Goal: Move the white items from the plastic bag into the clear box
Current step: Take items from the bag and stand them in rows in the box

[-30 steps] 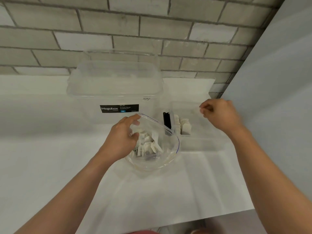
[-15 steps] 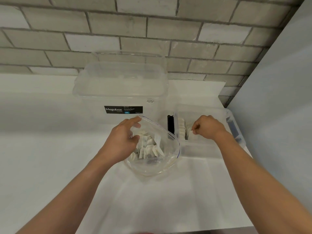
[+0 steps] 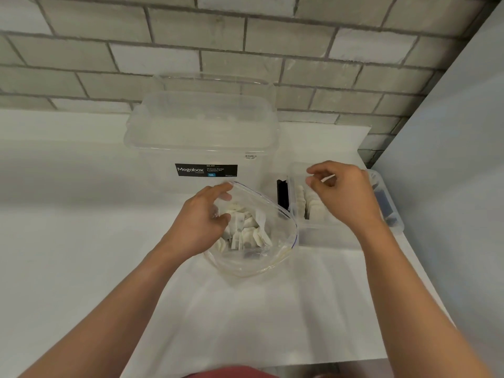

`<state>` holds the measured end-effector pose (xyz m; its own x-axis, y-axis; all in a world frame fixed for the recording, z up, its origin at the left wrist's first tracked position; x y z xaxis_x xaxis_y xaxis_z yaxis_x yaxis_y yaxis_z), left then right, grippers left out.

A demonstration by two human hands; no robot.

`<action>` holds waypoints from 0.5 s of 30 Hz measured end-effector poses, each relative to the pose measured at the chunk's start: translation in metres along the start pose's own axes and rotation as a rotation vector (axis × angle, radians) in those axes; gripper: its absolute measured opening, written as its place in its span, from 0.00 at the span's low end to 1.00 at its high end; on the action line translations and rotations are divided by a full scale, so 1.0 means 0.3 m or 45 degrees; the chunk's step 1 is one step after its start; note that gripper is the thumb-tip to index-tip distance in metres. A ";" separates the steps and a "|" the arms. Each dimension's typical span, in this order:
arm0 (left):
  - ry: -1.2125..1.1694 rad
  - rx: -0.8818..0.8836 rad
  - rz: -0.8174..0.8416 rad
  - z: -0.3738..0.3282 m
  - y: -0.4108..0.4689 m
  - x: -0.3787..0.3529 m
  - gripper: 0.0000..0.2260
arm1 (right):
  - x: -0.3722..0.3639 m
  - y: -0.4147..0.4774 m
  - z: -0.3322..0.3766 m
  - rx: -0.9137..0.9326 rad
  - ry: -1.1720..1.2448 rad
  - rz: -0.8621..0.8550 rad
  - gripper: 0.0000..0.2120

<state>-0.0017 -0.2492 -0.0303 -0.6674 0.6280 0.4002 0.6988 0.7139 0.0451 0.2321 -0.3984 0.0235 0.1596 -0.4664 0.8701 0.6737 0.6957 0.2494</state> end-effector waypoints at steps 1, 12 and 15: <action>0.005 -0.008 0.016 0.002 -0.003 0.003 0.26 | 0.008 -0.042 0.057 0.012 0.111 -0.023 0.05; 0.148 -0.118 0.215 0.065 -0.082 0.045 0.33 | -0.442 -0.271 0.328 0.248 -0.411 0.740 0.09; 0.108 -0.151 0.236 0.077 -0.094 0.060 0.33 | -0.524 -0.286 0.328 0.113 -0.476 0.823 0.08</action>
<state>-0.0394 -0.2508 -0.0455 -0.5042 0.7134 0.4867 0.8362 0.5440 0.0690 0.0782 -0.3312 -0.0929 0.2371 0.2558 0.9372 0.4655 0.8169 -0.3407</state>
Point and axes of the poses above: each hand's wrist, its own y-axis towards the middle knuckle, its own x-axis out of the back of the hand, z = x × y, the point moved 5 cm from there along y, towards the middle knuckle, and after that the axes turned 15 degrees about -y, right-handed, at the moved point
